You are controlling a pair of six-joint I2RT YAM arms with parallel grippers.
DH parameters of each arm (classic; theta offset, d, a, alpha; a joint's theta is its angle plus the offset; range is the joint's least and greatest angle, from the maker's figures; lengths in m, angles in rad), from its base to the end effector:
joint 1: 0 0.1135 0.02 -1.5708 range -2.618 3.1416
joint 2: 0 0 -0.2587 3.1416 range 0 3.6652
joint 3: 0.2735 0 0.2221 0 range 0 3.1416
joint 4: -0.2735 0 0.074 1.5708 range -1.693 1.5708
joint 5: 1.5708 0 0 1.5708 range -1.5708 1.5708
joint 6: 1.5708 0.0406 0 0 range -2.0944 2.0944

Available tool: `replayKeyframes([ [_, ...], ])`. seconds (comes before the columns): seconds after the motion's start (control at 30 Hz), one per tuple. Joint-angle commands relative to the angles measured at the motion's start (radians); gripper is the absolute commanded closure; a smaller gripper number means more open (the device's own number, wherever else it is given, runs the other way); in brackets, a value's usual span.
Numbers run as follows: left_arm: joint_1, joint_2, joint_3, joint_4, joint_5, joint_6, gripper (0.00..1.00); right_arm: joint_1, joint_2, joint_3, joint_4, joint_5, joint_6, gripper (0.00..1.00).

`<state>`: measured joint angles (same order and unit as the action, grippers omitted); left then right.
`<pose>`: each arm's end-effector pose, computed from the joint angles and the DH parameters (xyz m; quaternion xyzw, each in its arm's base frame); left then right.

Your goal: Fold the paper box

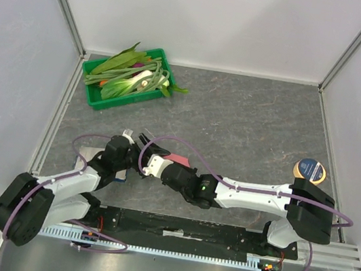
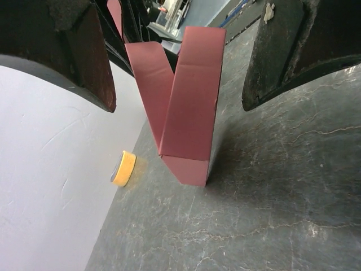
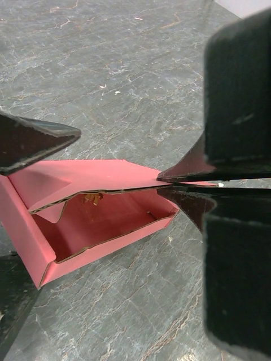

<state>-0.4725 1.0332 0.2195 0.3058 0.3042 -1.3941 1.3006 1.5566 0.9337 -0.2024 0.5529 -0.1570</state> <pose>0.1516 -0.0912 0.1667 -0.3101 0.7974 -0.4803 0.1932 0.1003 0.2821 0.2164 -0.5225 0.7346 -0.0242 0.4322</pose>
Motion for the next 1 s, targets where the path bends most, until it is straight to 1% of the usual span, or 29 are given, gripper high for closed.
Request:
replayKeyframes([
  [0.0, 0.002, 0.068, 0.017, 0.179, 0.093, -0.020, 0.05, 0.006, 0.005, 0.001, 0.001, -0.071, 0.017, 0.94],
  [0.03, 0.002, 0.068, 0.008, 0.196, 0.092, -0.028, 0.14, 0.006, 0.005, 0.002, 0.001, -0.073, 0.019, 0.92],
  [0.07, 0.002, 0.065, -0.009, 0.231, 0.089, -0.032, 0.20, 0.006, 0.008, 0.002, 0.000, -0.079, 0.019, 0.91],
  [0.1, 0.002, 0.059, -0.014, 0.237, 0.087, -0.037, 0.31, 0.008, 0.011, 0.004, -0.002, -0.080, 0.019, 0.87],
  [0.17, 0.002, 0.036, -0.016, 0.224, 0.082, -0.039, 0.40, 0.011, 0.011, 0.004, -0.002, -0.093, 0.023, 0.83],
  [0.2, 0.003, 0.030, -0.016, 0.216, 0.081, -0.037, 0.46, 0.011, 0.004, 0.005, -0.002, -0.103, 0.027, 0.76],
  [0.27, 0.002, 0.015, -0.012, 0.201, 0.076, -0.036, 0.51, 0.012, -0.010, 0.005, -0.002, -0.136, 0.036, 0.67],
  [0.3, 0.003, 0.011, -0.012, 0.197, 0.081, -0.037, 0.57, 0.011, -0.030, 0.005, -0.003, -0.169, 0.043, 0.58],
  [0.37, 0.003, 0.007, -0.011, 0.196, 0.087, -0.040, 0.61, 0.011, -0.052, -0.006, 0.006, -0.192, 0.048, 0.47],
  [0.4, 0.003, 0.002, -0.011, 0.188, 0.093, -0.046, 0.63, 0.011, -0.067, -0.009, 0.006, -0.195, 0.051, 0.38],
  [0.47, 0.003, -0.005, -0.015, 0.187, 0.096, -0.059, 0.67, 0.011, -0.072, -0.015, 0.009, -0.192, 0.051, 0.30],
  [0.5, 0.003, -0.018, -0.017, 0.187, 0.098, -0.074, 0.71, 0.014, -0.067, -0.016, 0.012, -0.154, 0.056, 0.25],
  [0.6, 0.003, -0.054, -0.028, 0.182, 0.105, -0.117, 0.73, 0.028, -0.069, -0.026, 0.024, -0.088, 0.054, 0.21],
  [0.67, 0.003, -0.079, -0.042, 0.164, 0.110, -0.150, 0.74, 0.043, -0.067, -0.024, 0.038, -0.013, 0.048, 0.21],
  [0.7, 0.003, -0.102, -0.048, 0.164, 0.113, -0.193, 0.75, 0.061, -0.061, -0.019, 0.038, 0.011, 0.045, 0.22],
  [0.73, 0.003, -0.110, -0.061, 0.162, 0.118, -0.212, 0.76, 0.074, -0.055, -0.015, 0.038, 0.094, 0.034, 0.23],
  [0.8, 0.003, -0.127, -0.066, 0.148, 0.133, -0.249, 0.78, 0.109, -0.029, -0.001, 0.035, 0.165, 0.014, 0.28],
  [0.87, 0.003, -0.148, -0.066, 0.115, 0.154, -0.264, 0.79, 0.127, -0.006, 0.013, 0.038, 0.270, -0.001, 0.32],
  [0.9, 0.003, -0.157, -0.066, 0.110, 0.159, -0.285, 0.80, 0.140, 0.000, 0.017, 0.038, 0.295, -0.007, 0.36],
  [0.97, 0.003, -0.186, -0.077, 0.098, 0.167, -0.307, 0.81, 0.152, 0.017, 0.020, 0.058, 0.365, -0.028, 0.41],
])
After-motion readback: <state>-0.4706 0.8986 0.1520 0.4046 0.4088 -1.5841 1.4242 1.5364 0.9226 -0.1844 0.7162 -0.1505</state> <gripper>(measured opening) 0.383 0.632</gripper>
